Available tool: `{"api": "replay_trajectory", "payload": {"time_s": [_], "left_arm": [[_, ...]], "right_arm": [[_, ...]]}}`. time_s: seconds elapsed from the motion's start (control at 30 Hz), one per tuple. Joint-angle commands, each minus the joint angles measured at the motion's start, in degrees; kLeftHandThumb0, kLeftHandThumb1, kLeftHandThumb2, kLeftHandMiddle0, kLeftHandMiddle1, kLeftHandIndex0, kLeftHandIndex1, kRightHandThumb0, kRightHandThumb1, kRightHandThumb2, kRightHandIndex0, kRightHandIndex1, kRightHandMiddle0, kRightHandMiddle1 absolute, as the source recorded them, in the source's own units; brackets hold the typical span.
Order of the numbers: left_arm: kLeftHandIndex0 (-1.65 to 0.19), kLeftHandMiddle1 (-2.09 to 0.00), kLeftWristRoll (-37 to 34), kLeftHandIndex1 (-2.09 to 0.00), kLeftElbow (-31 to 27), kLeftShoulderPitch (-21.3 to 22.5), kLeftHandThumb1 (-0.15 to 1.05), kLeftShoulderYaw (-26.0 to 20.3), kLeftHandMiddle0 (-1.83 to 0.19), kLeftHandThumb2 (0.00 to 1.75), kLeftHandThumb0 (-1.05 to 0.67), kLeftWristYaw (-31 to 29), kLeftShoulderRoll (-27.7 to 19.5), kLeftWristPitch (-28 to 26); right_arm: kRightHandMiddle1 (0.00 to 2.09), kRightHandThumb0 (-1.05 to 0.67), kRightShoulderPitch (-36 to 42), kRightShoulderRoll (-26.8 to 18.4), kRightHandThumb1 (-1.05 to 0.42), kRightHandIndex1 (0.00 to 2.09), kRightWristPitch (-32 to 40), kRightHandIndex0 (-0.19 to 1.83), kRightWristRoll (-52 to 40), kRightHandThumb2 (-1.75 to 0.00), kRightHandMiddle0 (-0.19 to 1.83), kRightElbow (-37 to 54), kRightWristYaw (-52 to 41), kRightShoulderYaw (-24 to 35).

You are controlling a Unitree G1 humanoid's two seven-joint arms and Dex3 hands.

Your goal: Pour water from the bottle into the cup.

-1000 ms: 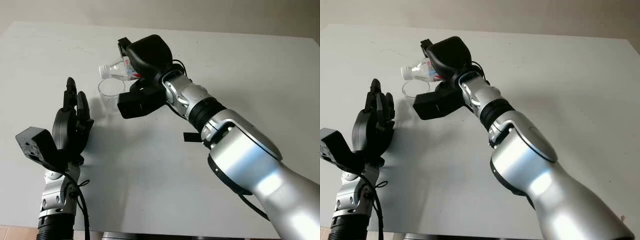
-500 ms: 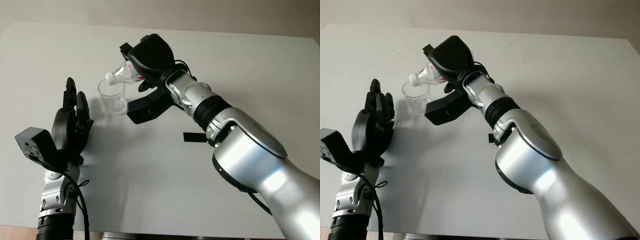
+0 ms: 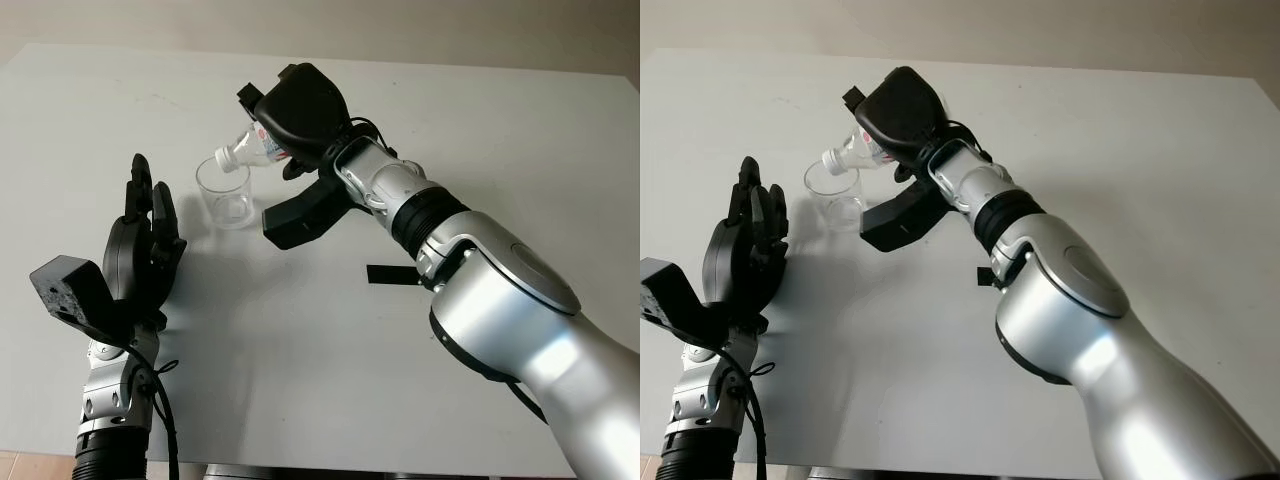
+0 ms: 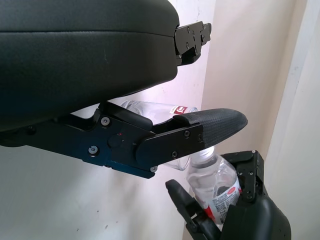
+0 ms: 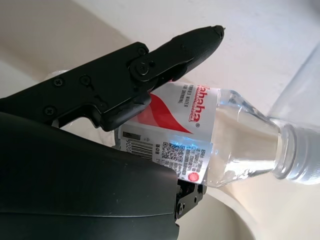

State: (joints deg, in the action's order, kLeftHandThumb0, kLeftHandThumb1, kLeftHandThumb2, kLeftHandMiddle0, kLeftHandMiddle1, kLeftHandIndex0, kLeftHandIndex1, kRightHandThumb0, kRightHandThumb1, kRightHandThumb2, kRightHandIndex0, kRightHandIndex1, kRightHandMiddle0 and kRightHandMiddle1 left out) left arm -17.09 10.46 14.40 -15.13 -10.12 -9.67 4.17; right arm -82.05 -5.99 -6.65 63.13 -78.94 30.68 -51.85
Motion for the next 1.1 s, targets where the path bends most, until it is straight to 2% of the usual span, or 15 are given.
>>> {"api": "replay_trajectory", "payload": {"time_s": [0.0, 0.33, 0.5, 0.73, 0.8, 0.87, 0.97, 1.0, 1.03, 1.07], "left_arm": [[0.19, 0.00, 0.08, 0.00, -0.16, 0.38, 1.05, -0.20, 0.19, 0.66, -0.75, -0.08, -0.25, 0.20], [0.19, 0.00, -0.26, 0.00, 0.94, 0.70, 1.05, -0.42, 0.19, 0.66, -0.75, -0.61, -0.33, 0.58], [0.19, 0.00, -0.14, 0.00, 0.77, 0.61, 1.05, -0.39, 0.19, 0.67, -0.76, -0.72, -0.40, 0.47], [0.19, 0.00, -0.09, 0.00, 0.74, 0.42, 1.05, -0.49, 0.19, 0.66, -0.76, -0.57, -0.29, 0.54], [0.19, 0.00, -0.04, 0.00, 0.62, 0.39, 1.05, -0.44, 0.19, 0.66, -0.76, -0.40, -0.27, 0.24], [0.19, 0.00, 0.19, 0.00, 0.47, 0.40, 1.05, -0.32, 0.19, 0.66, -0.76, -0.09, -0.23, 0.02], [0.19, 0.00, 0.09, 0.00, 0.69, 0.51, 1.05, -0.30, 0.19, 0.67, -0.76, 0.08, -0.03, 0.15], [0.19, 0.00, -0.17, 0.00, 0.85, 0.55, 1.05, -0.35, 0.19, 0.67, -0.76, -0.08, 0.02, 0.15], [0.19, 0.00, -0.43, 0.00, 0.91, 0.54, 1.05, -0.41, 0.19, 0.67, -0.76, -0.19, 0.10, 0.11], [0.19, 0.00, -0.56, 0.00, 0.84, 0.49, 1.05, -0.42, 0.19, 0.67, -0.76, -0.20, 0.16, 0.04]], "right_arm": [[1.95, -0.40, -2.56, -0.97, -0.98, 2.09, -0.90, 0.90, 1.43, -0.05, 0.21, 0.17, 1.46, -1.44], [2.04, -0.45, -3.36, -1.11, -0.95, 2.09, -0.89, 0.97, 4.66, -0.05, 0.25, -0.07, 4.45, -4.61], [2.09, -0.46, -2.99, -1.13, -0.95, 2.09, -1.11, 1.01, 5.03, -0.05, 0.36, -0.10, 6.56, -5.13], [2.09, -0.44, -2.40, -0.76, -0.95, 2.09, -0.83, 0.97, 3.86, -0.05, 0.29, -0.11, 7.54, -4.18], [2.09, -0.41, -1.88, -0.35, -0.95, 2.09, -0.76, 0.98, 1.44, -0.06, 0.35, -0.04, 7.29, -1.96], [2.09, -0.38, -0.92, 0.56, -0.96, 2.09, -1.57, 0.99, -4.26, -0.06, 0.40, 0.15, 5.51, 3.32], [1.76, -0.32, 0.57, 2.37, -0.96, 2.09, -3.02, 0.87, -14.81, -0.06, 0.23, 0.67, 1.08, 12.91], [1.56, -0.31, 1.02, 2.85, -0.97, 2.09, -3.35, 0.88, -17.56, -0.06, 0.04, 0.86, 0.46, 15.41], [1.45, -0.29, 1.41, 3.25, -0.98, 2.09, -3.31, 0.89, -19.67, -0.06, 0.01, 0.97, 0.22, 17.40], [1.78, -0.25, 1.74, 3.60, -1.01, 2.09, -3.14, 0.91, -21.70, -0.06, 0.00, 1.05, -0.20, 19.38]]}}
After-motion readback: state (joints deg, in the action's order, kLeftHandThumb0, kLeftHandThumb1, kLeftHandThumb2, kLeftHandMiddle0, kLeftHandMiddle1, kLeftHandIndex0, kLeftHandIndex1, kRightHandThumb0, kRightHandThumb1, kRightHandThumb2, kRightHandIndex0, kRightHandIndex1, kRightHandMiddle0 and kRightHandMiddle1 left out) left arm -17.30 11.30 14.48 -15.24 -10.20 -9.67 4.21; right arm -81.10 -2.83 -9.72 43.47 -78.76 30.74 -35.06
